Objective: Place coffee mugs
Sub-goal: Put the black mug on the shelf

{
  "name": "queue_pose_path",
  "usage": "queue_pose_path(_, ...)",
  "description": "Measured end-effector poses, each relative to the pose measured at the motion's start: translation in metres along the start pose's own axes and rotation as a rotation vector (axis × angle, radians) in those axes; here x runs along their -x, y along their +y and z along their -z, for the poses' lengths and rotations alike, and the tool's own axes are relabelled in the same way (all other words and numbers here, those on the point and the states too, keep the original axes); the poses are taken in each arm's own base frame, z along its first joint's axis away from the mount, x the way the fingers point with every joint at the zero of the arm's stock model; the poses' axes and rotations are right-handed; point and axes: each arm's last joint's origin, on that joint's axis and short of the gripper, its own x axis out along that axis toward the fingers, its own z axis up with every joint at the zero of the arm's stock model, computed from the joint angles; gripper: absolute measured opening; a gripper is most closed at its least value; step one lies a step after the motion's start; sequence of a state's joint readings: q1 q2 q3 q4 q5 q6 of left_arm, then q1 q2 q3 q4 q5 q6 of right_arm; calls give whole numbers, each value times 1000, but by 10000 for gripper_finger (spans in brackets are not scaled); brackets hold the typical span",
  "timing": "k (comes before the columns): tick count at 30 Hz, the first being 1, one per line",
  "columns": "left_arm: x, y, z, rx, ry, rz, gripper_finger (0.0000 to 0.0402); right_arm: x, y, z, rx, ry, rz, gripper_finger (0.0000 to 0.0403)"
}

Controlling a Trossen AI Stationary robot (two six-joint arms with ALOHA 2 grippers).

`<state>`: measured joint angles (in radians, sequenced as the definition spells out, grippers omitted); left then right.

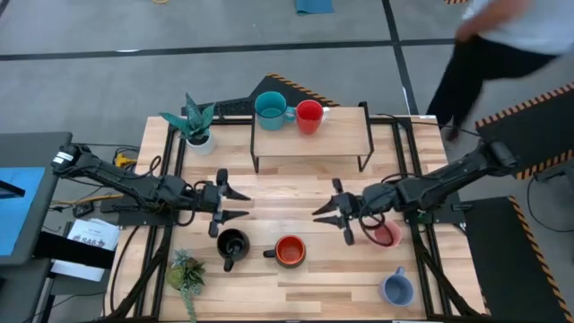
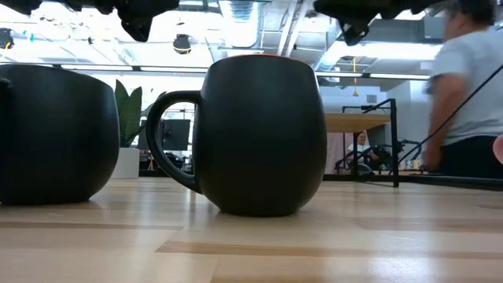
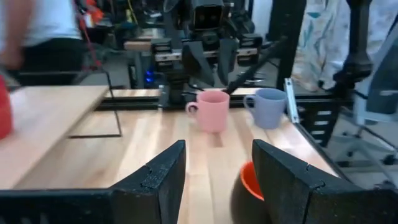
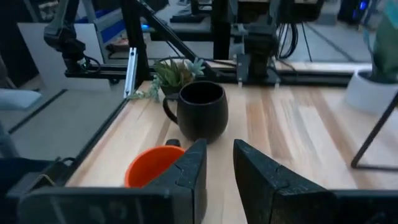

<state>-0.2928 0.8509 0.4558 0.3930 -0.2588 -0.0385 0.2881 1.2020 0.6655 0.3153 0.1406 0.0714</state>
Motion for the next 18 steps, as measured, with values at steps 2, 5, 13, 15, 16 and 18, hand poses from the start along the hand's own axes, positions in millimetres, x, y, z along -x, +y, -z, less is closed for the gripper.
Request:
queue_pose_path(2, -1, -1, -3, 26, 54, 31, 171, -6, -1, 2, 41, -14, 5, 107)
queue_pose_path(5, -2, -5, -8, 53, 237, 57, 171, -14, -5, 7, 66, -3, 22, 107)
queue_pose_path(13, -21, -30, -2, 34, 623, 104, 171, -20, -15, 13, 37, 37, 59, 107)
queue_pose_path(15, -26, -37, 3, 0, 709, 103, 171, -20, -15, 14, 37, 40, 61, 107)
queue_pose_path(16, -30, -40, 4, -15, 741, 79, 171, -20, -15, 13, 37, 38, 60, 107)
queue_pose_path(18, -35, -44, 8, -47, 815, 23, 171, -20, -15, 12, 36, 30, 58, 107)
